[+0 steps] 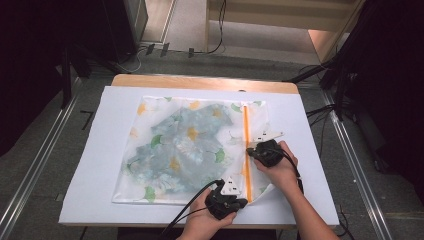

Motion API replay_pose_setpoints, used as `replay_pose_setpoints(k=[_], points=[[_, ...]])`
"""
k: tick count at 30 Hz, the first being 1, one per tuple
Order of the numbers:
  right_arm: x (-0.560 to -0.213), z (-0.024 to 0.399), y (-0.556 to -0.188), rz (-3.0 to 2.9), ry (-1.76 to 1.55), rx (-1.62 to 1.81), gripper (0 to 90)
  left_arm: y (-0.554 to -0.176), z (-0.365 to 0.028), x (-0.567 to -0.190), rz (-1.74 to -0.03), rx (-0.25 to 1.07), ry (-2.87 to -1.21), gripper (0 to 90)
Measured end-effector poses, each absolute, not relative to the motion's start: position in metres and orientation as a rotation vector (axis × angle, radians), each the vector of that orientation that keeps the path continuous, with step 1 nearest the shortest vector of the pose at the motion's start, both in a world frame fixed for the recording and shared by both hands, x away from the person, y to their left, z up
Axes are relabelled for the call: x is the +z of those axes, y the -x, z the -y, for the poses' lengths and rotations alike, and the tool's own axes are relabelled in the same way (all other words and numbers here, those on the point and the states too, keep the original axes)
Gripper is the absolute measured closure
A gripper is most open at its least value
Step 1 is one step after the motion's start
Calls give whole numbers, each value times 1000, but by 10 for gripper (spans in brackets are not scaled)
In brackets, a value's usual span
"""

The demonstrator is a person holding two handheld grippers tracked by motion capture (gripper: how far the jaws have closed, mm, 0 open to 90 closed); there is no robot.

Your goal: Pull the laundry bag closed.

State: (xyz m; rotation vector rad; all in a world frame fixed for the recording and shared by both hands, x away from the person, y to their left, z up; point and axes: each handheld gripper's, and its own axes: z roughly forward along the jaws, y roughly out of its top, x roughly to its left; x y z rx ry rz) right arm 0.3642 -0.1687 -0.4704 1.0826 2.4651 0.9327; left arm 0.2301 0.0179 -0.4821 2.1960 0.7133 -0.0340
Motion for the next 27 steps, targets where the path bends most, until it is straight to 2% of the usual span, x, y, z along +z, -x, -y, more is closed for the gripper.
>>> replay_pose_setpoints(k=[27], points=[[-467,163,-397,-2456,-1116,872,900,-229,-18,-483,-702,-34,-2195,900]])
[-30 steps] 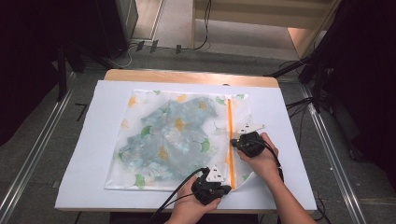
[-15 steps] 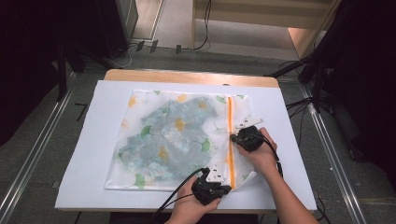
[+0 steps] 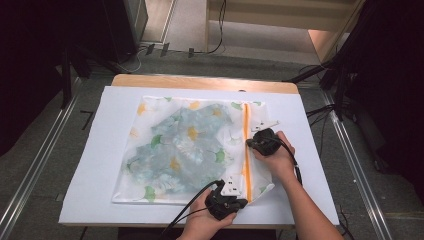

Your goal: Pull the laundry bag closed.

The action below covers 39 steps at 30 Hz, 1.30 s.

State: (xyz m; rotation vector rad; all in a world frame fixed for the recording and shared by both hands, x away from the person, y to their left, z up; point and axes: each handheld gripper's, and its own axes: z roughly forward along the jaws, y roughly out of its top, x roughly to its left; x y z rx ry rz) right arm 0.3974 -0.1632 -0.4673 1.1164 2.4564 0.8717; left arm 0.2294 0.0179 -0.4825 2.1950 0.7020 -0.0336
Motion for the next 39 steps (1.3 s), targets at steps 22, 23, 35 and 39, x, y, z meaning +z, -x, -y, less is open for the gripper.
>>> replay_pose_setpoints(k=[22,23,35,39], points=[[-466,163,-420,-2458,-1143,871,900,-233,-19,-483,-728,-81,-2184,900],[-466,163,-421,-2456,-1148,869,900,-233,-19,-483,-726,-86,-2185,900],[-465,160,-433,-2458,-1146,844,900,-235,-20,-483,-723,-98,-2194,900],[-465,159,-438,-2455,-1143,837,900,-235,-19,-483,-726,-99,-2191,900]])
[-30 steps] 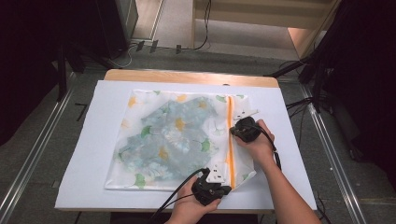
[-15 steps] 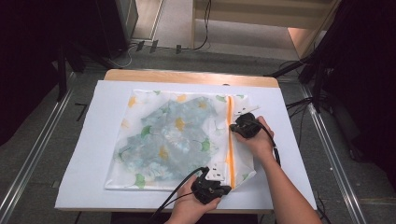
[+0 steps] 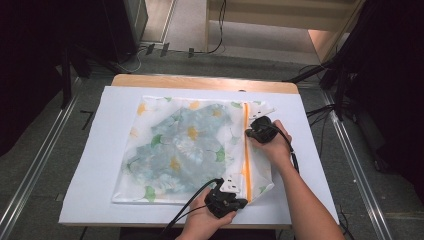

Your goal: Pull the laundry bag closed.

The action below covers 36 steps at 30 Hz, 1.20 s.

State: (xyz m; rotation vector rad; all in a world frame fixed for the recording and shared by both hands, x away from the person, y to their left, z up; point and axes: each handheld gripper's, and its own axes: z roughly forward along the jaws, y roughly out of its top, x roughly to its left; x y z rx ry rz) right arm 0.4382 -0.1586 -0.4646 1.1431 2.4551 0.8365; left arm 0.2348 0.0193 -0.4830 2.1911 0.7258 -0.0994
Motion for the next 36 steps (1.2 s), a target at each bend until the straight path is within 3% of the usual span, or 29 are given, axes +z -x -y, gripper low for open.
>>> replay_pose_setpoints(k=[36], points=[[-463,154,-492,-2430,-1213,820,900,-240,-21,-483,-747,-154,-2188,900]])
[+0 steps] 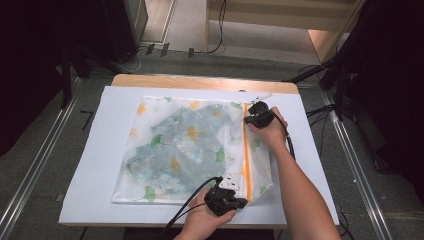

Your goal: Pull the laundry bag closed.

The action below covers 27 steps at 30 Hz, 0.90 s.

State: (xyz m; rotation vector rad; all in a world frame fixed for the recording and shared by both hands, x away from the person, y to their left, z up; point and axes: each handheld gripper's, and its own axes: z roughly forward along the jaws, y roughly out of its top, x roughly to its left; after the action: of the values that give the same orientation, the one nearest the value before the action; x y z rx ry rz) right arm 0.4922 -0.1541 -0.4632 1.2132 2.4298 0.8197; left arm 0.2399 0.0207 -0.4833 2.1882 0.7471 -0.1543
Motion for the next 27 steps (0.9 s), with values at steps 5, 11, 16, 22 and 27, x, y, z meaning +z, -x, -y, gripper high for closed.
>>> replay_pose_setpoints(k=[5,11,16,22,27], points=[[-464,156,-498,-2419,-1238,831,900,-240,-21,-484,-750,-161,-2179,900],[-463,153,-507,-2415,-1244,809,900,-241,-21,-484,-749,-170,-2179,900],[-463,153,-514,-2405,-1277,814,900,-241,-21,-484,-752,-176,-2176,900],[-463,153,-523,-2388,-1315,823,900,-243,-22,-484,-758,-192,-2174,900],[-463,152,-530,-2375,-1354,825,900,-243,-22,-484,-761,-194,-2175,900]])
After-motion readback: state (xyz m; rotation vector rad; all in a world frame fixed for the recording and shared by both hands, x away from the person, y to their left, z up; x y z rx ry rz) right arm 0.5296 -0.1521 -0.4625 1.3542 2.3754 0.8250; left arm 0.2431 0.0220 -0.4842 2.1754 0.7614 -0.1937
